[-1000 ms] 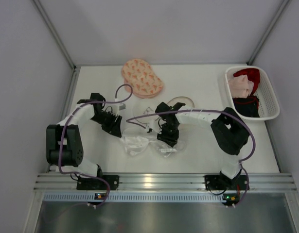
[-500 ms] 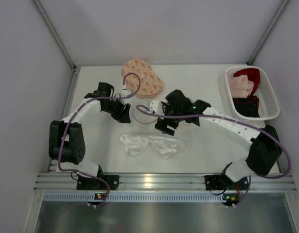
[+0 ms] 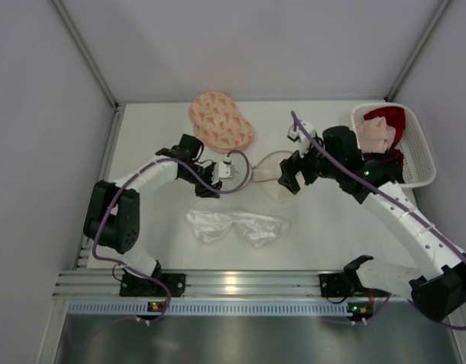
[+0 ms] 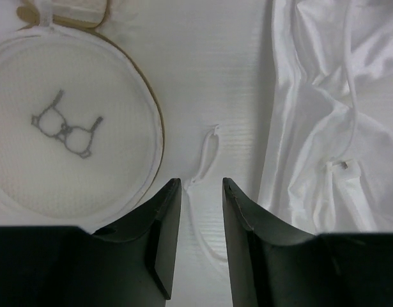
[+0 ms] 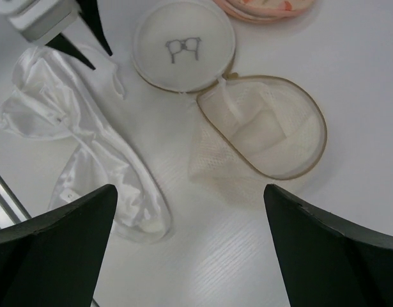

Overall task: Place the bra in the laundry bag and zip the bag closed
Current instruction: Adjust the bra at the center of the board.

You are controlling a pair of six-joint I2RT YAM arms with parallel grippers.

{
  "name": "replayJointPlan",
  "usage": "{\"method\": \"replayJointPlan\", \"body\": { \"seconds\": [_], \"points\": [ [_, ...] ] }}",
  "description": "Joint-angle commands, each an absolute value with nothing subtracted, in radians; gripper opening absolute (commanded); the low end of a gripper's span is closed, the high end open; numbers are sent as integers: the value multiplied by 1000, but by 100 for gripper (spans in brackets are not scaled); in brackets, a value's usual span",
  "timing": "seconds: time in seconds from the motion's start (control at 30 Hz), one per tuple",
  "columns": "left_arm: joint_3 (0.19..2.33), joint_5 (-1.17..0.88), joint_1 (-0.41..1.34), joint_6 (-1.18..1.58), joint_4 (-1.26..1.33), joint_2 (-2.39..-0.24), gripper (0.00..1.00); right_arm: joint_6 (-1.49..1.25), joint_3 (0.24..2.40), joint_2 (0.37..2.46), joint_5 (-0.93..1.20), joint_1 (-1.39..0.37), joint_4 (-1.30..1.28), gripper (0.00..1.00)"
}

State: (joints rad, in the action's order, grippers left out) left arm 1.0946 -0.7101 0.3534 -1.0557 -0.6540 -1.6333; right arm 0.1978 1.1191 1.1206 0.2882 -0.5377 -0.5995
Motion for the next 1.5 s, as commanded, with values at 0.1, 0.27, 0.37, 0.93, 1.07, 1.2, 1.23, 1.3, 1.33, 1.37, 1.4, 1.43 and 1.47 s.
{"method": "replayJointPlan", "body": {
  "seconds": [0.1,0.27,0.37,0.93,1.07,1.2,1.23,1.3,1.33,1.37,1.4,1.43,1.47],
  "points": [
    [1091,-759,443,-1331,-627,-1696,35,38,1086,1091,368,-365,-649,99],
    [1092,-736,475,-1380,-627,-1735,34,37,1075,1103,400,-261,-690,99],
    [1112,-710,489,-1385,-627,-1770,34,35,1075,1101,414,-245,-692,100],
    [1118,-571,505,-1385,-667,-1737,0,146,1048,1134,408,-244,-707,99],
    [1175,-554,502,-1295,-713,-1605,0,170,1031,1150,408,-239,-709,99],
    [1216,-569,503,-1233,-747,-1468,0,172,1037,1175,423,-239,-723,99],
    [1218,-572,505,-1206,-747,-1447,0,172,1037,1177,423,-238,-724,99],
    [1218,-589,508,-1172,-749,-1388,0,175,1040,1184,431,-238,-727,99],
    [1213,-594,509,-1139,-747,-1370,0,178,1043,1186,434,-238,-735,99],
    [1210,-606,512,-1123,-747,-1338,0,179,1051,1192,442,-238,-745,99],
    [1209,-614,523,-1103,-747,-1324,0,183,1054,1193,443,-238,-755,100],
    [1209,-627,529,-1045,-747,-1313,0,184,1058,1198,446,-238,-762,99],
    [1210,-661,543,-1016,-747,-1292,0,190,1063,1201,449,-238,-776,99]
  ]
}}
